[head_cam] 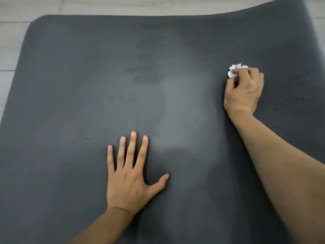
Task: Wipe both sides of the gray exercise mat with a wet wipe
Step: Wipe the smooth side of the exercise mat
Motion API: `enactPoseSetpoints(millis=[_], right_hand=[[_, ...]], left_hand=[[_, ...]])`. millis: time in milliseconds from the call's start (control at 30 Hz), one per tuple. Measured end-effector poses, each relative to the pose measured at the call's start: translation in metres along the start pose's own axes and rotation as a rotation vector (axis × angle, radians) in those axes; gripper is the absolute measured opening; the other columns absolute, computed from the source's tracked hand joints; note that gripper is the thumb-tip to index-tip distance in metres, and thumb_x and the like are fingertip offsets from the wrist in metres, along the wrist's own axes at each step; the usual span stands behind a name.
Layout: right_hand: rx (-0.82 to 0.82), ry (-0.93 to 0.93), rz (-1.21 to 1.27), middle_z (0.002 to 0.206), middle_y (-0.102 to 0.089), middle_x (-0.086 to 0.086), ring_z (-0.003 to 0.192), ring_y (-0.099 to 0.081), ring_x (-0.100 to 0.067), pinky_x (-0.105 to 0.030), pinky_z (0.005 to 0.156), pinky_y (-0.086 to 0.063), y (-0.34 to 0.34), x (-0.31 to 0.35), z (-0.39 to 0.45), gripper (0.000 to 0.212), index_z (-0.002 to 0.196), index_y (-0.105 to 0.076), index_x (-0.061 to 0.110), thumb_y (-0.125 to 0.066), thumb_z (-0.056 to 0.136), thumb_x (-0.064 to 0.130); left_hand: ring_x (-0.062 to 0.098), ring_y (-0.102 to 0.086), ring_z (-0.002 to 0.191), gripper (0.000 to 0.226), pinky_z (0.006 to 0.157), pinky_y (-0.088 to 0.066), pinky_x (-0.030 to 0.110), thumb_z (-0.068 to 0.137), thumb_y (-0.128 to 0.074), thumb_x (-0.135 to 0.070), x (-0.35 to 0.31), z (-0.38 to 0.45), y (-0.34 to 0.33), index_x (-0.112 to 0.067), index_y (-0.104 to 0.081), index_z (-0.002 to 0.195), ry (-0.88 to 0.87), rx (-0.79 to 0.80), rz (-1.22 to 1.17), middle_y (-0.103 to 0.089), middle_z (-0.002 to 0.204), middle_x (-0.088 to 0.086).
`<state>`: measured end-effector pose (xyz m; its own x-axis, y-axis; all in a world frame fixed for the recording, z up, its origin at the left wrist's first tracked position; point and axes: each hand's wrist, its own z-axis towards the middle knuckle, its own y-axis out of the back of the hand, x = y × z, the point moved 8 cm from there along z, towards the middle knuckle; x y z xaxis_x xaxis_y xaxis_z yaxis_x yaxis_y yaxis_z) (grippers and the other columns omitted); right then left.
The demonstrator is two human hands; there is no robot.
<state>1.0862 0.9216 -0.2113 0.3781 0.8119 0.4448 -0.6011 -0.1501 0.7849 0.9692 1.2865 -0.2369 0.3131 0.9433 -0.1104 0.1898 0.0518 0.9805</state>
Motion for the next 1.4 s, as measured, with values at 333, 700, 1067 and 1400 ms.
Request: enactPoseSetpoints(millis=[333,700,1067,1400], right_hand=[[0.26,-0.006,0.05,0.095,-0.07,-0.01,0.088,-0.064,-0.033,-0.037,0.076,-0.05,-0.045,0.121,-0.043,0.028,0.097,-0.074,0.014,-0.054,0.078,0.01],[0.311,0.245,-0.353,0.085,-0.067,-0.014,0.087,-0.058,-0.034,-0.036,0.074,-0.039,-0.003,0.054,-0.019,0.026,0.098,-0.075,0.013,-0.051,0.086,0.014],[0.326,0.278,0.276,0.081,-0.074,-0.005,0.075,-0.061,-0.019,-0.016,0.072,-0.038,-0.025,0.201,-0.107,0.024,0.08,-0.077,0.014,-0.067,0.069,-0.005],[0.268,0.093,-0.177,0.094,-0.064,-0.015,0.089,-0.053,-0.037,-0.038,0.078,-0.04,0.038,0.021,-0.042,0.025,0.1,-0.071,0.011,-0.051,0.085,0.006]], left_hand=[[0.031,-0.013,0.157,0.108,0.122,-0.015,0.064,0.076,-0.049,-0.082,-0.001,0.0,0.0,-0.023,-0.023,0.162,-0.004,-0.06,-0.009,-0.014,0.171,0.005],[0.029,-0.011,0.158,0.105,0.123,-0.015,0.061,0.078,-0.047,-0.082,0.001,-0.001,0.003,-0.025,-0.021,0.163,0.005,-0.077,-0.036,-0.013,0.171,0.003],[0.029,-0.011,0.158,0.103,0.124,-0.013,0.061,0.079,-0.041,-0.083,0.002,0.0,-0.001,-0.026,-0.023,0.162,0.014,-0.076,-0.026,-0.014,0.171,0.003],[0.029,-0.01,0.158,0.104,0.124,-0.013,0.06,0.079,-0.044,-0.083,0.002,-0.001,0.0,-0.027,-0.02,0.163,0.013,-0.106,-0.033,-0.013,0.171,0.002]])
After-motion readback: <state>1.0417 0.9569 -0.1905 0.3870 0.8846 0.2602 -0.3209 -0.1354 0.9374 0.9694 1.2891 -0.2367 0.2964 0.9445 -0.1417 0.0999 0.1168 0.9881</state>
